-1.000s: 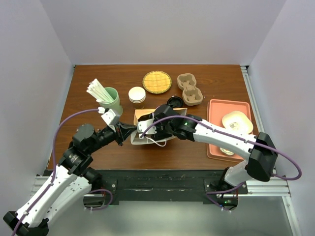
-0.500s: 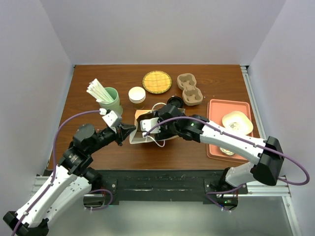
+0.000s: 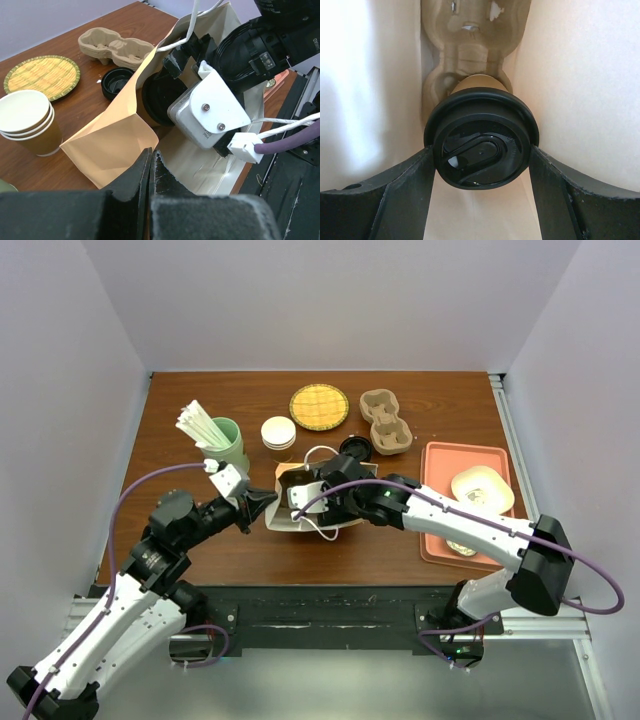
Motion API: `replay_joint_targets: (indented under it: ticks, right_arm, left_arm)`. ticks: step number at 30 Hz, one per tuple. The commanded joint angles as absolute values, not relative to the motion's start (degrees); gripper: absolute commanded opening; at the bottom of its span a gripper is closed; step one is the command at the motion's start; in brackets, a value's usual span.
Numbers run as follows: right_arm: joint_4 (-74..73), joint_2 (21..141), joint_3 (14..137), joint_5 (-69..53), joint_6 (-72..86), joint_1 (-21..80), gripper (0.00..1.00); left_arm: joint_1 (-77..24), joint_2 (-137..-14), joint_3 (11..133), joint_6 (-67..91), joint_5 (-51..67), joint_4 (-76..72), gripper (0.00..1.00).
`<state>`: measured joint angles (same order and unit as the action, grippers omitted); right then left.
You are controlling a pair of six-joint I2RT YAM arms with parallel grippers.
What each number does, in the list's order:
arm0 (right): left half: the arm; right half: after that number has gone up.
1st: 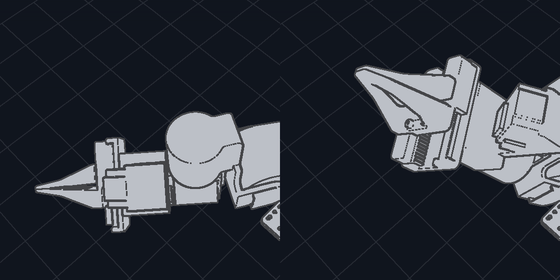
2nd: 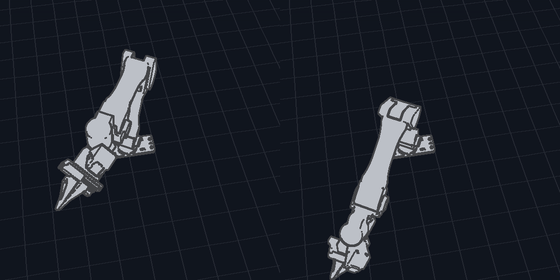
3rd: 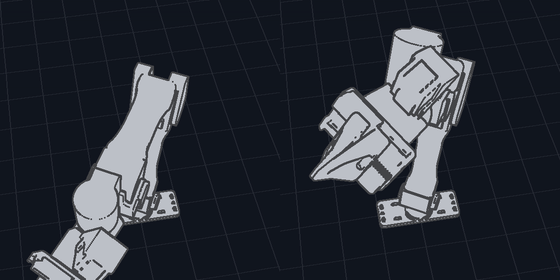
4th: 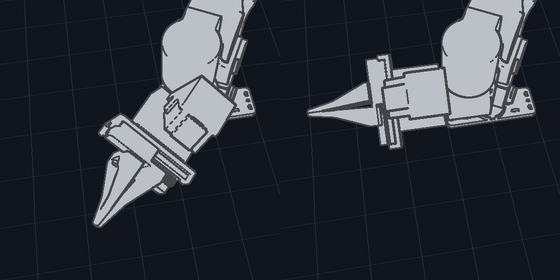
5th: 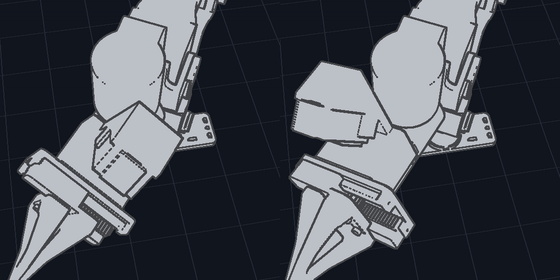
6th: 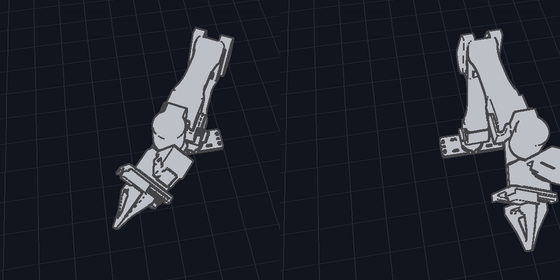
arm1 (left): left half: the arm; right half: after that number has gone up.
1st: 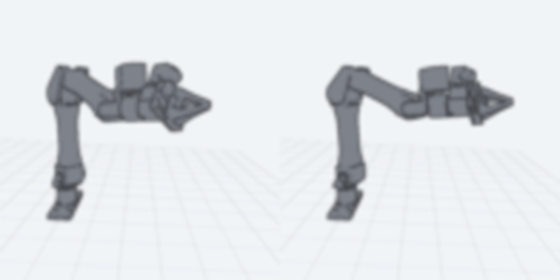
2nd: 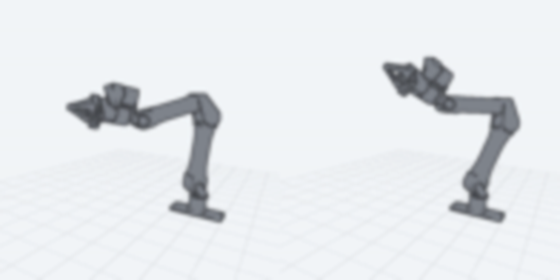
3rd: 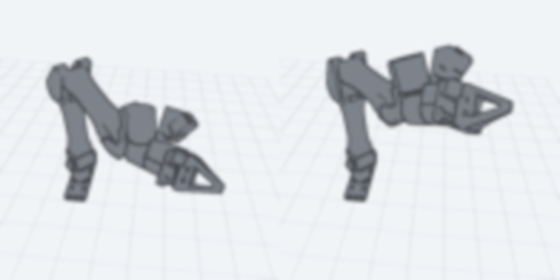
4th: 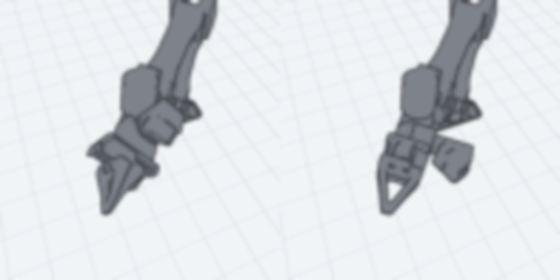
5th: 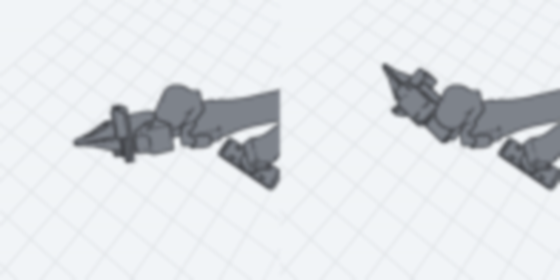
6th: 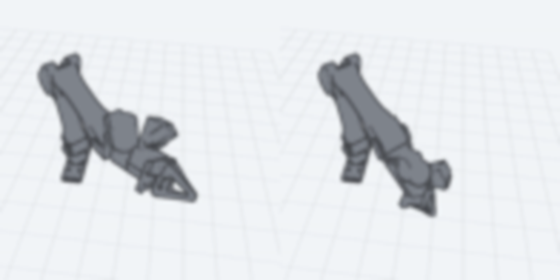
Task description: Pack the takeout coffee
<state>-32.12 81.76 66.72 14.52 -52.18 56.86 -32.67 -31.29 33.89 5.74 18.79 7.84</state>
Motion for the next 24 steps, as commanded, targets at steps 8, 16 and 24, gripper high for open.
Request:
replay_joint_targets:
  ticks: [8,16,24]
  right_arm:
    - [-29.6,81.3,64.6,18.7,-54.5,56.7,0.37]
    - [-27.7,80.2,62.8,17.8,-54.1,56.7,0.37]
    - [-27.2,79.6,62.7,16.4,-52.6,56.9,0.36]
  left_arm:
    - [-32.8,-31.0,35.8,2.8,21.4,3.3,0.00]
    - [-32.7,-31.7,36.8,3.4,22.7,2.7,0.00]
    - [-32.8,-32.5,37.3,2.9,23.9,2.9,0.00]
